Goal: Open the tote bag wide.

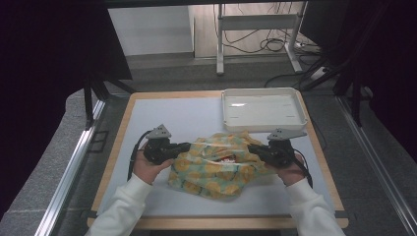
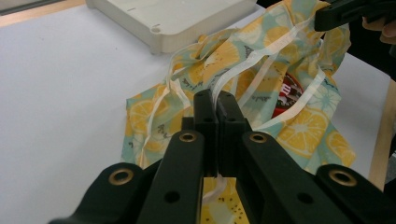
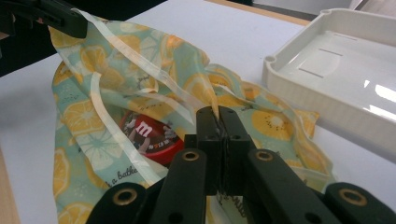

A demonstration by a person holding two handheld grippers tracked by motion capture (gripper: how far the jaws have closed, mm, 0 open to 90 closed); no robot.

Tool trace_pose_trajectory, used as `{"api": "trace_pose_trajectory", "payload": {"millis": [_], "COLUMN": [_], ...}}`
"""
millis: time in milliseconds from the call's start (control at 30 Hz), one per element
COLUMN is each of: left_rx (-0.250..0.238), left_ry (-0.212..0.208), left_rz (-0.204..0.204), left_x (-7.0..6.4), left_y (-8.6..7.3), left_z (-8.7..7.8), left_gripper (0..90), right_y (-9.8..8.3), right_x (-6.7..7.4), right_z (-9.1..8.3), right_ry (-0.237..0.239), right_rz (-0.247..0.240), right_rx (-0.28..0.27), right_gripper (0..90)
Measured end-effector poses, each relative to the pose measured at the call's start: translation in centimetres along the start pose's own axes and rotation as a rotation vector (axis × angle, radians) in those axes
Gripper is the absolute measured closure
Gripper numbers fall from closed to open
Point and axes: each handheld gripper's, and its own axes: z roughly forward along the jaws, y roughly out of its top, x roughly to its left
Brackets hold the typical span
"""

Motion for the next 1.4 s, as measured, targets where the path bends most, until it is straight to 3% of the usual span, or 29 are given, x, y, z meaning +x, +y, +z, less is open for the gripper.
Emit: {"api": "trace_pose_trajectory", "payload": {"millis": [300, 600, 1400], "left_rx": [0.018, 0.004, 0.011], "left_ry": [-0.018, -0.025, -0.025], "left_rz": [0.006, 0.016, -0.02], "left_x": [-0.5, -1.2, -1.6], "left_y": [-0.9, -1.2, -3.1], "left_z": [0.0, -0.5, -0.1], "left_gripper": [89.6, 89.7, 89.7], "right_y": [-0.9, -1.4, -2.0], "right_x": [0.2, 0.5, 1.0], "right_z": [-0.2, -0.6, -0.5], "right_ry": [0.021, 0.037, 0.038], "right_rz": [0.003, 0.004, -0.012], "right_rx": [0.012, 0.008, 0.019], "right_gripper": [87.5, 87.3, 87.2]}}
